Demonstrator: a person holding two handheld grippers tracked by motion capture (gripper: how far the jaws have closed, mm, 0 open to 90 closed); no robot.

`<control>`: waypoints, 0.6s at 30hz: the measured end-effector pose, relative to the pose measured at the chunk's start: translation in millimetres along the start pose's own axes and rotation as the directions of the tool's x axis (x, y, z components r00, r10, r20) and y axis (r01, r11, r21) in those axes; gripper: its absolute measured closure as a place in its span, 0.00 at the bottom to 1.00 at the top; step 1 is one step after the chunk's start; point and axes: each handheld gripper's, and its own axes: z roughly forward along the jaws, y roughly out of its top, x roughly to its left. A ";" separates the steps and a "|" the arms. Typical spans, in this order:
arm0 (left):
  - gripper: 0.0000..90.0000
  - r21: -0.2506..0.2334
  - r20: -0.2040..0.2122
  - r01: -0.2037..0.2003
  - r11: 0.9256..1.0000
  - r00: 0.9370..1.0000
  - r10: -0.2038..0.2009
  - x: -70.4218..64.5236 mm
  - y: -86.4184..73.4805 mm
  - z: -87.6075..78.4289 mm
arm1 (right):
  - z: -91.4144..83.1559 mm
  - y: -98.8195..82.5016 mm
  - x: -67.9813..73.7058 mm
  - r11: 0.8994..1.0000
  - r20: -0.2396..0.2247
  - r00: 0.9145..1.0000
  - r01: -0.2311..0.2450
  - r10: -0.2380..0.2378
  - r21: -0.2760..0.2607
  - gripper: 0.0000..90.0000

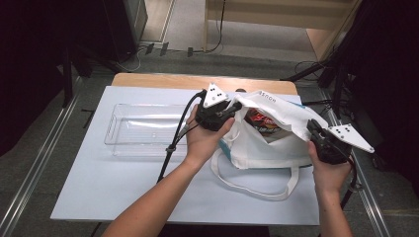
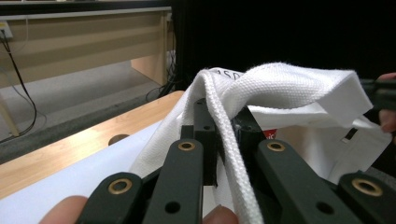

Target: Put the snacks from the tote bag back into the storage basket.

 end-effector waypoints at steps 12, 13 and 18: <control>0.94 -0.010 0.008 0.016 1.000 1.000 -0.016 -0.5 3.0 -2.0 | -7.2 2.1 15.7 0.998 -0.158 0.987 0.032 -0.039 -0.050 0.30; 0.94 -0.012 0.008 0.019 1.000 1.000 -0.019 0.5 3.4 -2.6 | -4.9 1.0 17.1 0.999 -0.154 0.987 0.036 -0.041 -0.037 0.27; 0.94 -0.021 0.007 0.038 0.999 0.999 -0.038 6.2 6.1 -5.4 | -12.1 -6.0 16.0 0.996 -0.186 0.982 -0.005 -0.011 -0.088 0.24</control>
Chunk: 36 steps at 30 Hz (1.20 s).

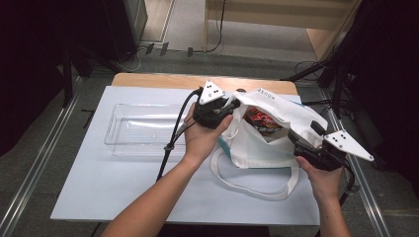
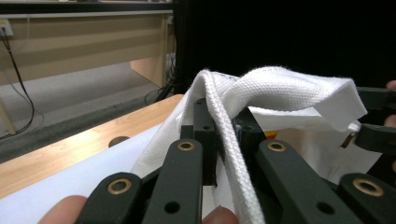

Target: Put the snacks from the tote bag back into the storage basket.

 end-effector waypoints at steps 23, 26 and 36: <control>0.64 0.135 -0.034 -0.028 0.990 0.999 0.033 10.8 -12.3 20.3 | -3.1 16.9 -17.1 1.000 0.170 0.985 -0.009 0.011 -0.012 0.99; 0.58 0.157 -0.029 -0.001 0.988 1.000 0.006 16.6 -15.1 27.8 | -3.9 21.3 -16.3 1.000 0.165 0.986 0.006 -0.003 -0.018 0.99; 0.57 0.254 0.122 -0.054 0.966 0.992 0.024 9.8 -26.6 42.4 | -6.0 26.7 -18.3 0.998 0.149 0.988 -0.035 0.043 -0.054 0.99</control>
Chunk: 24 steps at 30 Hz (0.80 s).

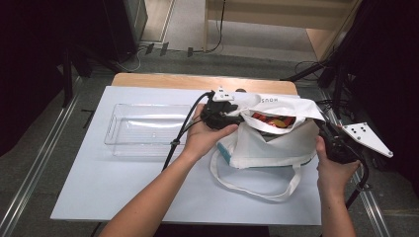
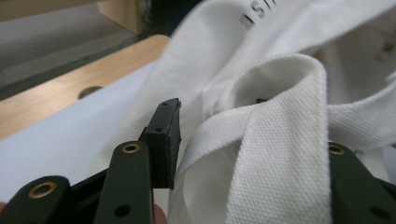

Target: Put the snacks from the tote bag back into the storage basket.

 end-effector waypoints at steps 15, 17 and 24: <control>0.93 -0.103 0.047 0.161 0.982 0.987 -0.156 23.2 26.1 0.2 | -0.7 2.9 0.9 0.999 0.010 0.999 0.035 -0.035 0.007 0.99; 0.93 -0.102 0.027 0.191 0.976 0.982 -0.189 29.9 30.6 12.9 | 1.2 3.9 3.0 0.999 0.013 0.999 0.037 -0.037 0.018 0.99; 0.92 0.030 0.025 0.282 0.959 0.959 -0.283 47.4 9.8 64.6 | 11.6 5.0 10.4 0.993 0.003 0.997 0.079 -0.079 0.084 0.99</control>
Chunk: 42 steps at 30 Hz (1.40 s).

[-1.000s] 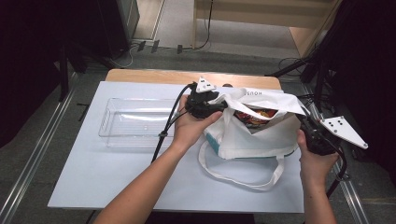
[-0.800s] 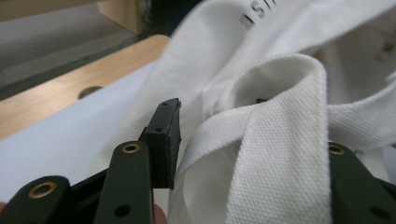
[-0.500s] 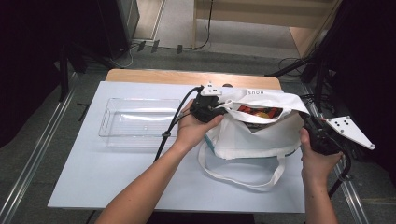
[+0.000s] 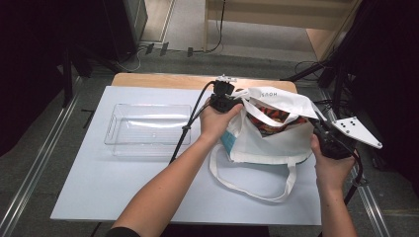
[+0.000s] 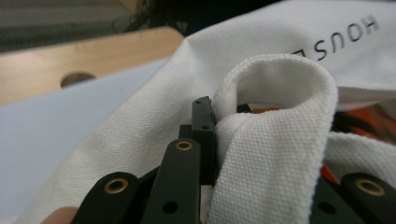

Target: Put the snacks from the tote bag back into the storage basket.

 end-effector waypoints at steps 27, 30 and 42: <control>0.92 0.180 -0.090 0.010 0.984 0.996 0.006 13.1 -33.6 34.2 | 94.1 -43.8 -68.5 0.940 -0.015 0.968 -0.239 0.250 0.242 0.71; 0.92 0.169 -0.089 0.036 0.985 0.996 -0.021 15.6 -35.9 34.3 | 85.8 -44.7 -65.5 0.953 -0.006 0.972 -0.230 0.236 0.198 0.66; 0.90 0.166 -0.085 0.023 0.986 0.996 -0.009 15.9 -40.7 31.5 | 73.2 -38.8 -52.8 0.977 -0.022 0.993 -0.112 0.118 0.183 0.99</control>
